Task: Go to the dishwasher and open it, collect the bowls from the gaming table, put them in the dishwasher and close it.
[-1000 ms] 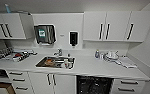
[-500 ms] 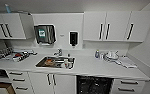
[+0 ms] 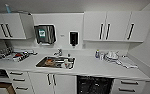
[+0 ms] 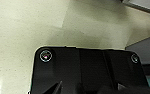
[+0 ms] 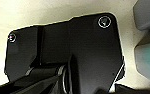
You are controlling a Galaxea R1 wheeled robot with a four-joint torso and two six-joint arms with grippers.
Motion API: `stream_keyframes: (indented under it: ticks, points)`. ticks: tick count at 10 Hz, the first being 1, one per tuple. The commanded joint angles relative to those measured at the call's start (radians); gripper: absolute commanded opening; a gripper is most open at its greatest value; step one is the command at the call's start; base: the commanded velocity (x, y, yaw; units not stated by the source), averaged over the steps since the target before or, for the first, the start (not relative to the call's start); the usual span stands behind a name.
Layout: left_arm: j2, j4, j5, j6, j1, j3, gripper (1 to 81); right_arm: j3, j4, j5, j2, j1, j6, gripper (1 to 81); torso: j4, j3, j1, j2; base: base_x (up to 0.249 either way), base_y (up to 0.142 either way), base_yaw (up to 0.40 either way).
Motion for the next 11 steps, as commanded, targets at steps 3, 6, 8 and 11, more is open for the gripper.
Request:
stream_keyframes:
  ticks: [3, 6, 8, 11]
  points:
    - [-0.006, -0.001, 0.04, -0.002, -0.058, 0.001, 81.1, -0.004, -0.006, -0.053, -0.001, 0.056, -0.002, 81.1, 0.0, 0.0, 0.0, 0.0, 0.0, 0.0, 0.122]
    - [-0.004, -0.001, 0.04, -0.002, -0.058, 0.001, 81.1, 0.001, -0.005, -0.053, 0.002, 0.055, 0.0, 81.1, 0.0, 0.0, 0.0, 0.0, 0.0, 0.0, 0.135]
    - [-0.004, -0.001, 0.04, -0.002, -0.056, 0.001, 81.1, -0.004, 0.0, -0.053, 0.008, 0.056, 0.001, 81.1, 0.0, 0.0, 0.0, 0.0, 0.0, 0.0, 0.142]
    - [-0.006, -0.003, 0.04, -0.004, -0.058, 0.001, 81.1, -0.002, 0.002, -0.054, 0.008, 0.062, 0.001, 81.1, 0.0, 0.001, 0.0, 0.0, 0.0, 0.0, 0.145]
